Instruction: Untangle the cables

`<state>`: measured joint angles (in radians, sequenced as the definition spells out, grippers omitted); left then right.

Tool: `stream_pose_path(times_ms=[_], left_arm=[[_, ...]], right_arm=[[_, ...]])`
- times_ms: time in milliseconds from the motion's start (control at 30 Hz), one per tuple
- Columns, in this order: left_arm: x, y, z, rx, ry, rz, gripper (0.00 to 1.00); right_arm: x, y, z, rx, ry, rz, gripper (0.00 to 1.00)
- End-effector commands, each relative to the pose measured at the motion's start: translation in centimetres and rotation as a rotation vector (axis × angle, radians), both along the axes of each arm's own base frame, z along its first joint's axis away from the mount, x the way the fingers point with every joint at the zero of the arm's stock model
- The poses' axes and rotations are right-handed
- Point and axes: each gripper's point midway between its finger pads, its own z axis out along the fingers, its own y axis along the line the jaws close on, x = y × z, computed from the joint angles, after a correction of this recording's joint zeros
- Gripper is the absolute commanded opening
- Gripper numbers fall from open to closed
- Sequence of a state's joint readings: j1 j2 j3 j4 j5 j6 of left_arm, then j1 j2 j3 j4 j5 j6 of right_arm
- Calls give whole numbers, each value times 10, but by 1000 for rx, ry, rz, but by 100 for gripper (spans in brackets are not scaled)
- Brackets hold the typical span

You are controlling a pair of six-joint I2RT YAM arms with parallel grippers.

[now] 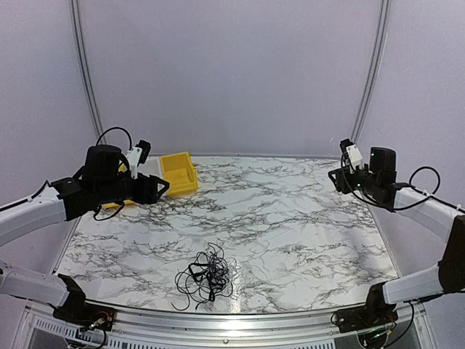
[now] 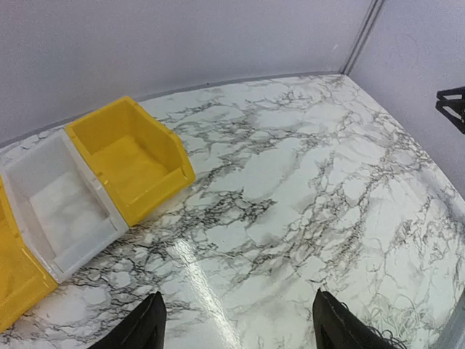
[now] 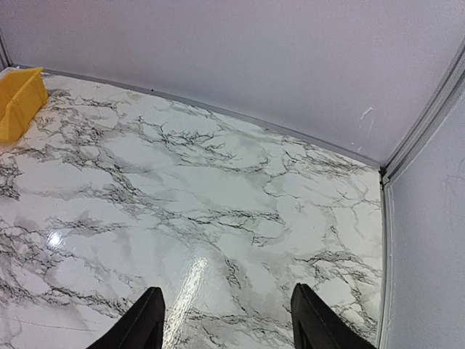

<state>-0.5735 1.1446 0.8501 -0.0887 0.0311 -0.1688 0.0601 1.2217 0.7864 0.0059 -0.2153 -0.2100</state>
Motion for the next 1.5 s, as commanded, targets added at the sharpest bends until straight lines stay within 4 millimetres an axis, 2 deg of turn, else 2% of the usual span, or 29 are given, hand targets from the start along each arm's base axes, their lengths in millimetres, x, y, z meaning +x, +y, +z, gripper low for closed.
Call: stream_pose_path(times_ms=[0, 100, 233, 433, 633, 800, 1000, 1167, 1267, 1467], left_arm=[[-35, -25, -29, -10, 123, -102, 72], [-64, -45, -50, 6, 206, -178, 72], [-101, -62, -76, 69, 302, -235, 67], [-148, -73, -112, 140, 470, -274, 59], [-171, -50, -145, 195, 601, -177, 56], [-168, -36, -156, 223, 581, -121, 55], [-156, -61, -157, 214, 518, -197, 55], [-144, -81, -159, 220, 479, -232, 53], [-135, -91, -160, 232, 452, -241, 48], [-122, -109, -153, 208, 387, -261, 29]], right_arm=[[14, -8, 5, 8, -16, -35, 62], [13, -4, -2, -15, -10, 4, 79], [-13, 33, -13, -30, 16, 281, 87], [-46, 78, -17, -3, 31, 568, 81], [-68, 122, -38, -74, 74, 750, 76], [-84, 146, -53, -94, 114, 851, 73], [-91, 160, -63, -96, 151, 904, 71], [-94, 162, -65, -88, 163, 916, 69], [-93, 161, -64, -96, 157, 914, 69], [-95, 161, -65, -101, 153, 919, 68]])
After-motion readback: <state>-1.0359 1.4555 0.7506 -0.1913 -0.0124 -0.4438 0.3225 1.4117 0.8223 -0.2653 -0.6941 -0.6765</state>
